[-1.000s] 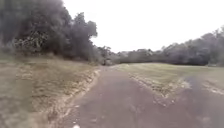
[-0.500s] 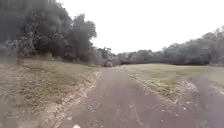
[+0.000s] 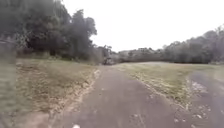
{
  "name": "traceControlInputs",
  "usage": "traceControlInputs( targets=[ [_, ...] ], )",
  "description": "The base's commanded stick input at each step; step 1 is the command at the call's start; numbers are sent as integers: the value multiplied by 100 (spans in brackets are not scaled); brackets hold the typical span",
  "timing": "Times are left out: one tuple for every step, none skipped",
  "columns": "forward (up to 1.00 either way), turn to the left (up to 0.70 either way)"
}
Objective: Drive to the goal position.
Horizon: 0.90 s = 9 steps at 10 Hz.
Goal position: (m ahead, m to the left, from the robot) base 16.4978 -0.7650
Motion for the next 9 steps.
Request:
traceControlInputs(
  targets=[
    [60, 0],
    [60, 0],
    [60, 0],
    [60, 0],
    [60, 0],
    [60, 0],
    [60, 0],
    [60, 0],
    [60, 0]
  ],
)
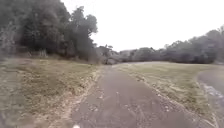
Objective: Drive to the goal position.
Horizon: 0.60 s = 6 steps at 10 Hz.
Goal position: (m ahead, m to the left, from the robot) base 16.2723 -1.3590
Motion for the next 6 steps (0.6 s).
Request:
traceControlInputs(
  targets=[
    [60, 0],
    [60, 0],
    [60, 0],
    [60, 0],
    [60, 0],
    [60, 0]
  ],
)
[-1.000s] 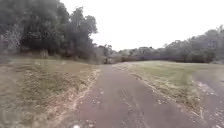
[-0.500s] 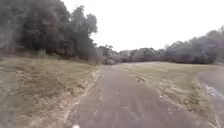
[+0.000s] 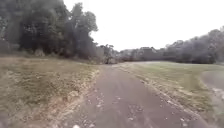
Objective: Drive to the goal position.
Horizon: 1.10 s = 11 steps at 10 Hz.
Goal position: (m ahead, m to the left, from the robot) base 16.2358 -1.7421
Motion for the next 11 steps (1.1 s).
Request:
traceControlInputs(
  targets=[
    [60, 0],
    [60, 0],
    [60, 0],
    [60, 0],
    [60, 0],
    [60, 0],
    [60, 0],
    [60, 0],
    [60, 0],
    [60, 0],
    [60, 0]
  ],
)
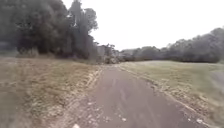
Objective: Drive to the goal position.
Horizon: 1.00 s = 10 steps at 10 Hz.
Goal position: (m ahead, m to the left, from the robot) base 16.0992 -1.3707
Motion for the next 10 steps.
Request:
traceControlInputs(
  targets=[
    [60, 0],
    [60, -6],
    [60, -12],
    [60, -14],
    [60, -15],
    [60, -15],
    [60, -15],
    [60, -15],
    [60, -15],
    [60, -12]
  ],
)
